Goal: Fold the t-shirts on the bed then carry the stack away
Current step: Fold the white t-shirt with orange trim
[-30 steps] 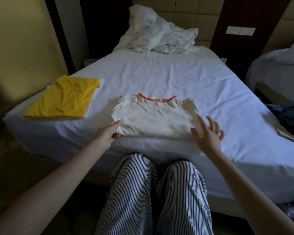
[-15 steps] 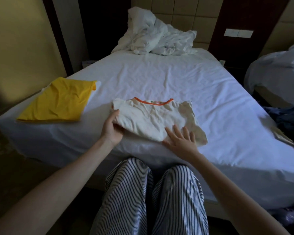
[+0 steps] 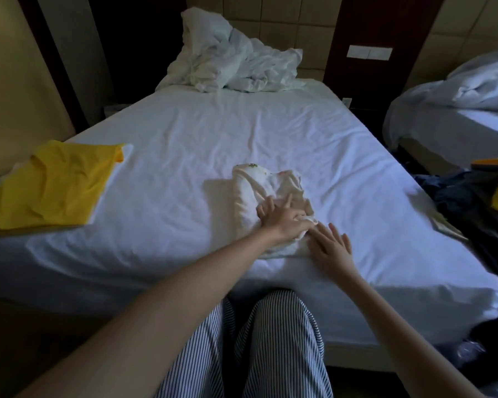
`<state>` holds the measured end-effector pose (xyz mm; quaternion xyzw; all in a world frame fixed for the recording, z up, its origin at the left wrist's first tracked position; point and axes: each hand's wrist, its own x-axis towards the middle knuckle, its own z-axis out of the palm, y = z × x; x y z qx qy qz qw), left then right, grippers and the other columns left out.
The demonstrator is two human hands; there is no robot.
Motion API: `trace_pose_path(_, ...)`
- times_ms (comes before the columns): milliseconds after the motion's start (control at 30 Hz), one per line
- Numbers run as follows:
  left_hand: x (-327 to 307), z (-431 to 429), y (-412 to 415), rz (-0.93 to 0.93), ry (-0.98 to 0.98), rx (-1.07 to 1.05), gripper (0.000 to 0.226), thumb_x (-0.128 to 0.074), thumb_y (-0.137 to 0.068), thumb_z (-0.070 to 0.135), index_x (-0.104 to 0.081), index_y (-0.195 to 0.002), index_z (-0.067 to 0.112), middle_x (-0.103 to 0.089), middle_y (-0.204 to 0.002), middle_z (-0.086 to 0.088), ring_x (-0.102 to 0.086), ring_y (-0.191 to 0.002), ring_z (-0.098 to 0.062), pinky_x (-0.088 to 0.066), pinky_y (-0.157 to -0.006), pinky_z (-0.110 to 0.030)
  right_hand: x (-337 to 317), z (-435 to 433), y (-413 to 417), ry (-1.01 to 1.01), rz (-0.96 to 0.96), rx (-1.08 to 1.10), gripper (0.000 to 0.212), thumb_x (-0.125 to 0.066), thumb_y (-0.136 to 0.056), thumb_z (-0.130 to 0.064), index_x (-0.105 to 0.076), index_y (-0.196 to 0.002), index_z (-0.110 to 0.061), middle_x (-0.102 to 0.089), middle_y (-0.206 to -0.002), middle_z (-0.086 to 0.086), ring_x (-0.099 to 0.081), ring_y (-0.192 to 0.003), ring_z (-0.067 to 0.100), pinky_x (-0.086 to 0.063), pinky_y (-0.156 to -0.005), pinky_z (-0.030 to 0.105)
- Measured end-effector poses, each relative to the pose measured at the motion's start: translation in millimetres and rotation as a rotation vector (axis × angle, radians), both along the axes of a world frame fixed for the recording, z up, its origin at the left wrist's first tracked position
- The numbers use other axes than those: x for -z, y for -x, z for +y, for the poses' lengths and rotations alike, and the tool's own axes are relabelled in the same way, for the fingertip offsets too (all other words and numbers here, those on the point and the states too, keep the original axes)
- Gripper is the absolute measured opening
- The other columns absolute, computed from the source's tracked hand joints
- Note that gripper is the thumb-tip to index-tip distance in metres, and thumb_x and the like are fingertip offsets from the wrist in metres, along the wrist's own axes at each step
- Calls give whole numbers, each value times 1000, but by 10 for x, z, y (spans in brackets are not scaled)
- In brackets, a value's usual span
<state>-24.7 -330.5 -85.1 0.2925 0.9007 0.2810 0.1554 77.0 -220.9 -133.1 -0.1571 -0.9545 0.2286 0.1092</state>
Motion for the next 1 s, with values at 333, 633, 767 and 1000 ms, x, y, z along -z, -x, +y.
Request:
trace_pose_path(333,-403,-307,168,-237,-503,-46,27,-45,-98,25,-62,-103,5,-64,-106,-10,-59,-90,-15,-44,-84,-28,-616,-246,153,389,561,227,44,-37,-79,-27,-63,-112,-12,-63,-113,1,-56,-107,22,-40,-99,40)
trace_pose_path(633,209,-504,150,276,405,23,68,-35,-92,50,4,-148,42,19,-158,0,16,-141,-42,3,-110,-64,-295,-547,486,-119,-104,-5,52,-26,-96,-50,-26,-145,-34,-12,-157,-2,-2,-145,27,-9,-114,50)
trace_pose_path(767,220,-537,173,277,378,27,74,-38,-90,56,12,-144,48,20,-157,2,19,-142,-39,6,-111,-62,-63,-484,390,-146,-60,92,58,-27,-95,-55,-6,-148,-41,5,-158,-8,5,-144,32,-3,-115,50)
trace_pose_path(1000,-2,-527,563,163,188,131,42,-30,-102,30,-38,-143,25,-31,-152,-5,-24,-142,-25,-13,-114,-40,-31,-483,402,-188,-43,107,71,-12,-85,-70,-5,-148,-39,9,-158,-6,9,-144,29,7,-114,48)
